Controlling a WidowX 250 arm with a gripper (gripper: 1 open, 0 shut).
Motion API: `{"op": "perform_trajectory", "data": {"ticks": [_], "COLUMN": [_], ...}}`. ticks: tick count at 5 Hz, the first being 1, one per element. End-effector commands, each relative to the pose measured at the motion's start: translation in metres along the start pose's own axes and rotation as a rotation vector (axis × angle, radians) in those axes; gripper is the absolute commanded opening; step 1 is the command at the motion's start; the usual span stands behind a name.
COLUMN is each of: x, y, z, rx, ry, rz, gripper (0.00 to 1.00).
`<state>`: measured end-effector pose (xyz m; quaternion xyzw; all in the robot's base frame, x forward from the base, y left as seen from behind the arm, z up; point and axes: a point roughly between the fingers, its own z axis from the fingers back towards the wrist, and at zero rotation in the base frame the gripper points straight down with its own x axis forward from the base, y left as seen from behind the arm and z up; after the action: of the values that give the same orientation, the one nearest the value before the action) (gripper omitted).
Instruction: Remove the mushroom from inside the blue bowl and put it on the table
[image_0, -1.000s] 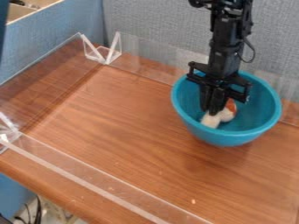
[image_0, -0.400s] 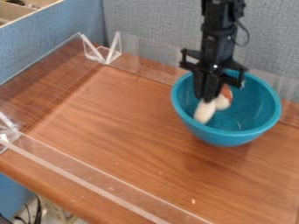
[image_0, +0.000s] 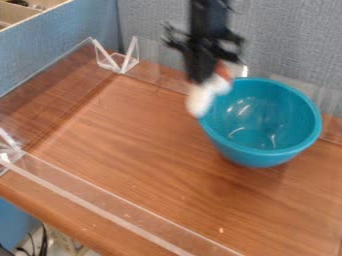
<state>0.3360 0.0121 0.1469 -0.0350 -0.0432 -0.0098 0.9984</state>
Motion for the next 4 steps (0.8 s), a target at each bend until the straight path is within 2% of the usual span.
{"op": "perform_trajectory", "data": {"ticks": [1, 2, 3, 4], "x": [-0.024, -0.045, -0.058, -0.064], "y": [0.045, 0.084, 0.096, 0.092], "z": [0.024, 0.014, 0.004, -0.010], "rx": [0.024, 0.038, 0.043, 0.044], "ry": [-0.055, -0.030, -0.006, 0.019], "rz": [0.141, 0.230, 0.271, 0.266], "gripper": [0.00, 0.00, 0.00, 0.00]}}
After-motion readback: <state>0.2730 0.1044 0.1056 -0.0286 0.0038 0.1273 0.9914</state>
